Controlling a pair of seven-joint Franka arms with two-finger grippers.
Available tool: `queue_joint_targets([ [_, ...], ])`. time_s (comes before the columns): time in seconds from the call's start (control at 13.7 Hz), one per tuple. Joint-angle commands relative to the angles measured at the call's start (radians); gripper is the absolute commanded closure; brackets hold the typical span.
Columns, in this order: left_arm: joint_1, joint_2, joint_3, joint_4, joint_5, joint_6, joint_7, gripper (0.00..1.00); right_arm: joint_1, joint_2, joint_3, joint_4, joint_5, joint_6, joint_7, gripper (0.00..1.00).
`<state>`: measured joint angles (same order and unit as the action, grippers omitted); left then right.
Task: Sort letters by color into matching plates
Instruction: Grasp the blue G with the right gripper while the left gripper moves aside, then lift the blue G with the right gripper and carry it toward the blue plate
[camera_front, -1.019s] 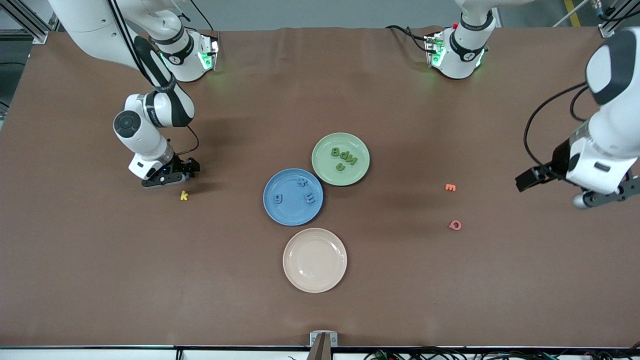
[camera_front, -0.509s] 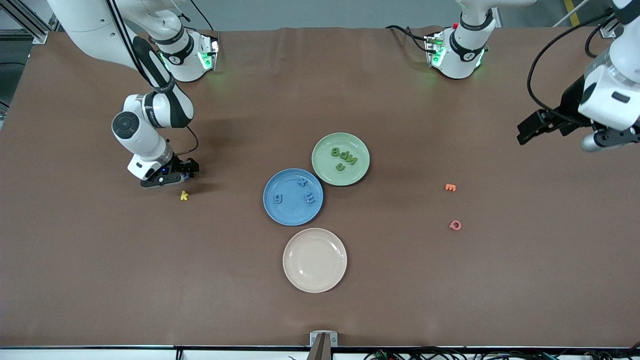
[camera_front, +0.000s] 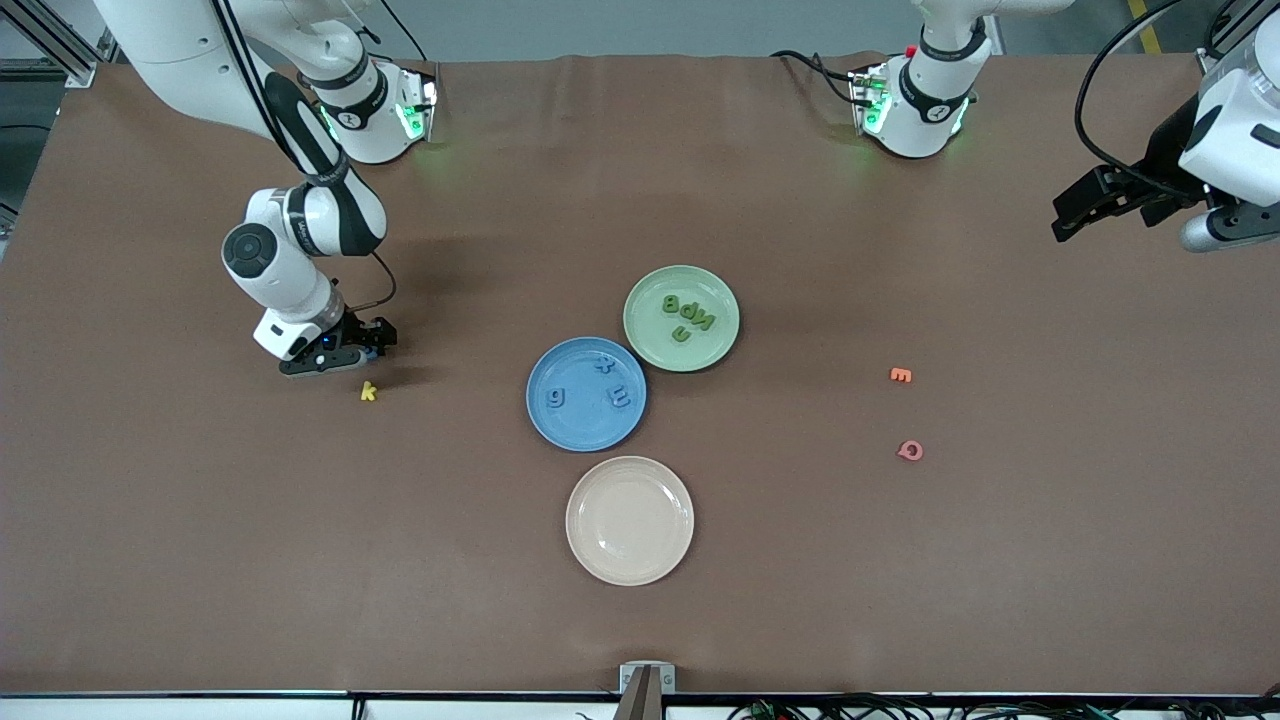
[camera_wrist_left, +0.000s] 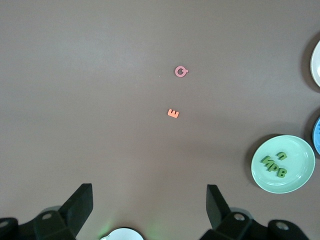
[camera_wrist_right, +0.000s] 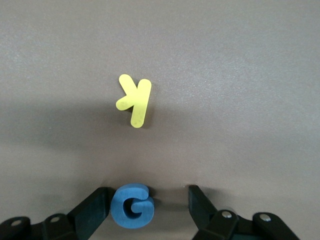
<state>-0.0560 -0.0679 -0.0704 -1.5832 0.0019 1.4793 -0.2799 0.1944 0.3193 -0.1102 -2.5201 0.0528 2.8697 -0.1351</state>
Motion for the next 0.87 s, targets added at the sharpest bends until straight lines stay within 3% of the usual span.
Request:
queue_joint_targets([
  [0.0,-0.004,-0.038,0.008,-0.021,-0.003,-0.01,0.031,0.0,-0.024,0.0,0.017,-0.008,0.002,-0.013,0.006,0.37],
  [0.44,0.025,-0.043,0.012,-0.017,-0.003,-0.02,0.099,0.0,-0.024,0.003,0.017,-0.002,0.002,-0.013,0.006,0.55],
  [0.8,0.041,-0.038,0.011,-0.017,-0.002,-0.014,0.099,0.0,-0.024,0.003,0.017,0.001,0.002,-0.015,0.008,0.91],
])
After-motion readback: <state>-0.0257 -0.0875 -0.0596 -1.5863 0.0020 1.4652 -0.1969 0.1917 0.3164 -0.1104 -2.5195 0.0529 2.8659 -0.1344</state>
